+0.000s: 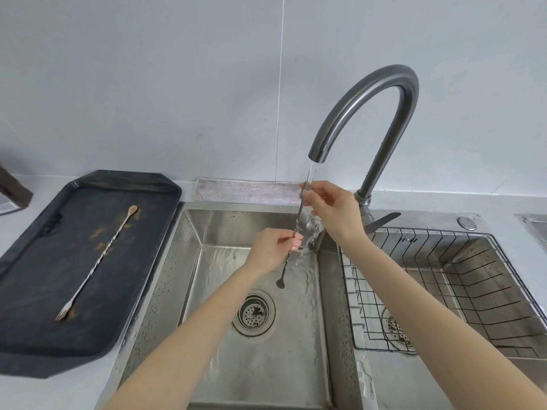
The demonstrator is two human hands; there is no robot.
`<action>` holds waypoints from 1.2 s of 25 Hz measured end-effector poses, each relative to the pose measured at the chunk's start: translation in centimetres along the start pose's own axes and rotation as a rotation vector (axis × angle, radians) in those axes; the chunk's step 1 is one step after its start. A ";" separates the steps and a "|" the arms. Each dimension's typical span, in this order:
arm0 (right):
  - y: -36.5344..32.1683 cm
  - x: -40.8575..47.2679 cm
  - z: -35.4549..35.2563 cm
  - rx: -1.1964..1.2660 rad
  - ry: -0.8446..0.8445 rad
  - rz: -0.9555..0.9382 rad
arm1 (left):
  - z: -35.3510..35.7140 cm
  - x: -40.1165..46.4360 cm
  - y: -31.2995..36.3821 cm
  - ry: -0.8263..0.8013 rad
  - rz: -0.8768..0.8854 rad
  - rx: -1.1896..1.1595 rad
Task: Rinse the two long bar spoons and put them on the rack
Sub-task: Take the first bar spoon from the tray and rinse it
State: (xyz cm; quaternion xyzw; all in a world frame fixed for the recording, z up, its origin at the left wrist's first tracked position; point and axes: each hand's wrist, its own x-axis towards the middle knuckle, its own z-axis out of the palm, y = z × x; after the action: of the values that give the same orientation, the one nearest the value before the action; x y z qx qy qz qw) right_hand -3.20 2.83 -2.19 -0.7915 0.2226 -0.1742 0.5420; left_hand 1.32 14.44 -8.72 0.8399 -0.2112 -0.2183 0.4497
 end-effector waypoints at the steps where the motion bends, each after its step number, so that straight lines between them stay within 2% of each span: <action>1: 0.2 -0.1 0.0 -0.015 -0.012 0.010 | 0.0 0.1 0.4 -0.012 0.000 -0.015; 8: 1.0 0.0 -0.3 -0.051 -0.058 0.033 | 0.0 1.5 1.9 0.010 0.005 -0.105; 11: 0.8 0.2 -0.8 -0.003 -0.053 -0.002 | -0.1 1.4 2.3 0.041 -0.005 -0.175; 15: 1.3 -0.3 -1.0 0.118 -0.050 0.018 | -0.5 0.9 1.8 0.012 0.012 -0.113; 22: 1.7 -1.0 -1.6 0.263 0.100 0.071 | -1.4 0.0 0.0 0.021 0.029 0.007; 30: 1.3 -0.9 -3.0 0.324 0.242 0.065 | -0.3 1.5 2.3 0.065 0.085 0.006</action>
State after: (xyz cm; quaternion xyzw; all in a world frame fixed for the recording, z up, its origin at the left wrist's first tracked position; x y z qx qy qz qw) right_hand -5.76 0.58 -2.41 -0.6596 0.2805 -0.2840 0.6369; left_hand 2.32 12.64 -6.88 0.8381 -0.2329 -0.1711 0.4627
